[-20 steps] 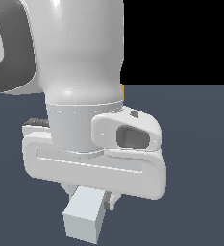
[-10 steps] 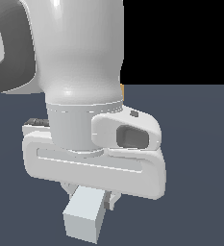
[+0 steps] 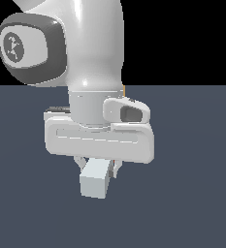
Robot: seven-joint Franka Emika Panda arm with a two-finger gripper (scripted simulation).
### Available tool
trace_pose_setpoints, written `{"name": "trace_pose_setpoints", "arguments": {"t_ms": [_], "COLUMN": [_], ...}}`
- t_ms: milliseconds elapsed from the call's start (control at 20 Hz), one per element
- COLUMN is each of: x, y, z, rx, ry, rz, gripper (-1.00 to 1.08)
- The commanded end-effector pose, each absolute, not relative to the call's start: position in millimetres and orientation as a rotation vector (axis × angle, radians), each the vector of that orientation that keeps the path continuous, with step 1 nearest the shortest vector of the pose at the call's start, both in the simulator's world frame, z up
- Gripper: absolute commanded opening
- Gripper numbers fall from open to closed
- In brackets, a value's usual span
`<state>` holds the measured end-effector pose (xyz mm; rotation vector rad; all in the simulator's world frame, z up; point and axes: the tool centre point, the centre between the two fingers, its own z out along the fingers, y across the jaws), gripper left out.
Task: Insert the peg into the horizontal hole in a box.
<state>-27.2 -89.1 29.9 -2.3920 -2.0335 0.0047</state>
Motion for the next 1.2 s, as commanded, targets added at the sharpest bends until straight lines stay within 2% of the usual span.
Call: {"name": "trace_pose_setpoints", "arguments": {"t_ms": [0,350,600,850,1150], "x": [-25,-25,-28,-30,-29], "y": [-60,41,92,121,123], "z": [36,52,61,65,65], "rx": [-2.367,-2.276,-2.227,-2.200,-2.198], "ry": [-2.067,-2.167,-2.217,-2.243,-2.245], "rz": [0.000,0.001,0.000,0.000,0.000], "gripper": [-1.00,-1.00,-1.00,-1.00,-1.00]}}
